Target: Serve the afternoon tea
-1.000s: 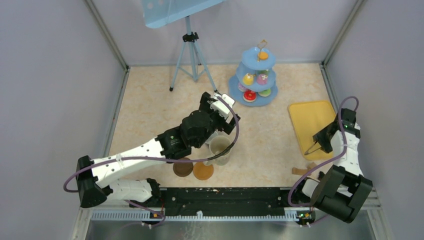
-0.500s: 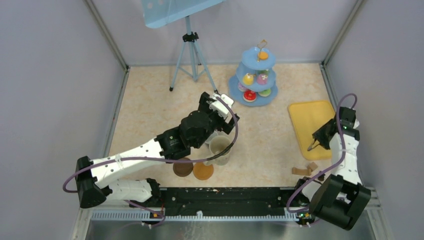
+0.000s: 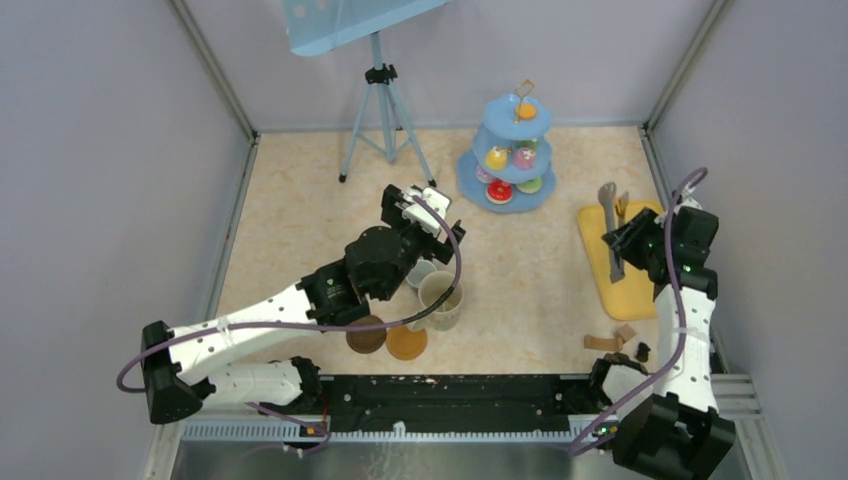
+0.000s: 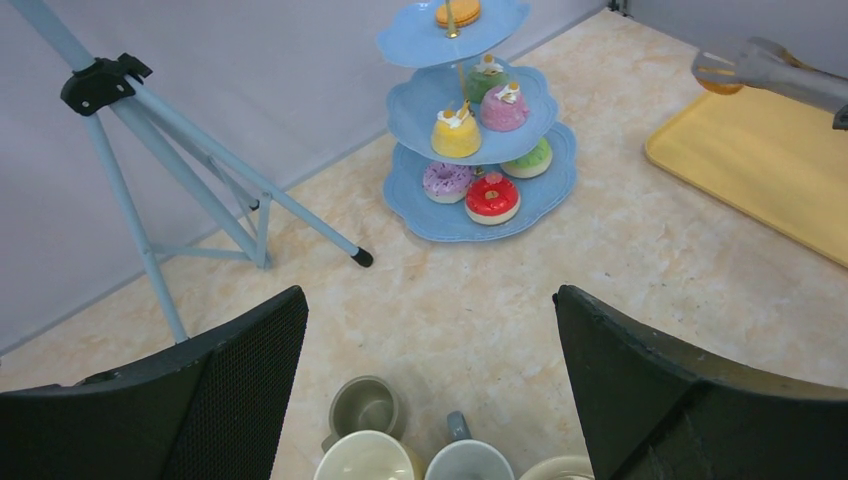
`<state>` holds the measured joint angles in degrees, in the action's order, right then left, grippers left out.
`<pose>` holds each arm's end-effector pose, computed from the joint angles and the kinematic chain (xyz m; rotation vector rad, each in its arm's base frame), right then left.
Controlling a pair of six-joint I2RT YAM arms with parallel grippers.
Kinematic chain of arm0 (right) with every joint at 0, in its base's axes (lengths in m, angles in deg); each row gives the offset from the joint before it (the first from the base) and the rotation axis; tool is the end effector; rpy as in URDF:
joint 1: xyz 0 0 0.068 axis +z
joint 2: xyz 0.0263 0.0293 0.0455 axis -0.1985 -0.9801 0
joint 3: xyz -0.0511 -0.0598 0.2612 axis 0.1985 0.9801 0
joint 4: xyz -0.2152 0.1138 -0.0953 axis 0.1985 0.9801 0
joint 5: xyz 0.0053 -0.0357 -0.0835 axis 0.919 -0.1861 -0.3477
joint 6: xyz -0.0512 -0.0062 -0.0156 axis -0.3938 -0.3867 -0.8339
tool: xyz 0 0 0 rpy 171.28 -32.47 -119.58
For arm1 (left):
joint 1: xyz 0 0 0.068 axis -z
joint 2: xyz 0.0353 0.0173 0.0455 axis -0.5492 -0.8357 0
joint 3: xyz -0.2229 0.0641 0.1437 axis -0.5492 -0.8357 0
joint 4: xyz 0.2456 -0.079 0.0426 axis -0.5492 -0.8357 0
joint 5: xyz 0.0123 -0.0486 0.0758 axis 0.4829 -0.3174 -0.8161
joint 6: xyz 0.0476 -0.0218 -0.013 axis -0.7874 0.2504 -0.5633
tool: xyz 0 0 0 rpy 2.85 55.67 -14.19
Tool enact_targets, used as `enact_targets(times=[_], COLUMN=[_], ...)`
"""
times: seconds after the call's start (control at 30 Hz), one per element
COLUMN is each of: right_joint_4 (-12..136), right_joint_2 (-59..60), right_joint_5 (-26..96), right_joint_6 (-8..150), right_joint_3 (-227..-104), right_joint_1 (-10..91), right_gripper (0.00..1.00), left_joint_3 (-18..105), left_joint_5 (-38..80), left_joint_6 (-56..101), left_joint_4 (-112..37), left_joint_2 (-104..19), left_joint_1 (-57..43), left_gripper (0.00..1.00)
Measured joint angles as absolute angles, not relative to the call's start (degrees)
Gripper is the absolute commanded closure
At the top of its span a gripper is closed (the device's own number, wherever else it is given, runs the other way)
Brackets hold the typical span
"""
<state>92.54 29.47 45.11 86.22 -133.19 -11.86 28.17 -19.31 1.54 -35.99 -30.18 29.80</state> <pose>0.1806 -0.0658 0.2739 0.7120 2.1392 0.3411 0.1321 -0.2186 0.3780 0.5757 1.5115 -0.2705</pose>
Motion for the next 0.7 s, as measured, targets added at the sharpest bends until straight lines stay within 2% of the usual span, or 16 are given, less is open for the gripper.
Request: enact_targets(times=[0.2, 0.43, 0.7], right_joint_4=[85.94, 78.80, 77.62], right_joint_2=[28.69, 19.79, 7.92], right_joint_5=[52.20, 51.58, 44.52], right_joint_6=[87.11, 88.38, 88.42], right_joint_3=[-139.00, -153.38, -161.05], right_joint_1=[3.70, 21.14, 27.37], right_gripper=[0.91, 0.91, 0.91], left_joint_3=[27.32, 26.99, 26.99], left_joint_5=[-21.19, -21.74, -22.15], left_joint_6=[0.88, 0.25, 0.05], left_joint_4=[-34.31, -33.26, -33.28], left_joint_2=[-29.52, -29.52, -29.57], left_joint_1=[29.80, 29.80, 29.80], left_gripper=[0.01, 0.01, 0.01])
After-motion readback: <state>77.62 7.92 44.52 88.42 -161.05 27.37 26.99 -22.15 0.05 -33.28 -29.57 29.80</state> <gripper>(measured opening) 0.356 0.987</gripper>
